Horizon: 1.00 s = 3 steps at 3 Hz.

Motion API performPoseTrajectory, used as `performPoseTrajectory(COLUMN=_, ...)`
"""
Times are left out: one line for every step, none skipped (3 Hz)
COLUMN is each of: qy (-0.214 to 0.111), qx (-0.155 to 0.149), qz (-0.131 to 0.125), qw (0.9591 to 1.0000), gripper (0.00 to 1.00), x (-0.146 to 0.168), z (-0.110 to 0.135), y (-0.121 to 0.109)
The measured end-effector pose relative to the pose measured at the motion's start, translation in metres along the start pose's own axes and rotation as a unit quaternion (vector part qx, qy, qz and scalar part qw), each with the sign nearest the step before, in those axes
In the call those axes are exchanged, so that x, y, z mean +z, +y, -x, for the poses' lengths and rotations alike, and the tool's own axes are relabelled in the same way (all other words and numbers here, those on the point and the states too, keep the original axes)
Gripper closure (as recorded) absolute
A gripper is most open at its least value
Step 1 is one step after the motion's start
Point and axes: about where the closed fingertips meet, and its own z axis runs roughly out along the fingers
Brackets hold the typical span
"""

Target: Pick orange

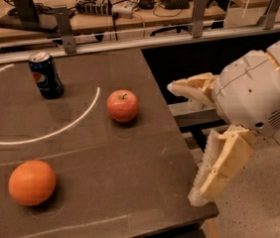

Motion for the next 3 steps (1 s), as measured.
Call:
performPoseTrajectory(qy=-0.038, qx=-0.032, qz=0.011, qw=0.9987, gripper=0.00, x=0.026, z=0.003, y=-0.020)
performPoseTrajectory(qy=-0.065, qx=-0.066, qz=0.017, qw=0.9956, gripper=0.00, x=0.046, z=0.027, y=-0.028)
performPoseTrajectory(qy=-0.079, qx=-0.085, qz=0.019, qw=0.9931, gripper=0.00, x=0.064, z=0.048, y=-0.025)
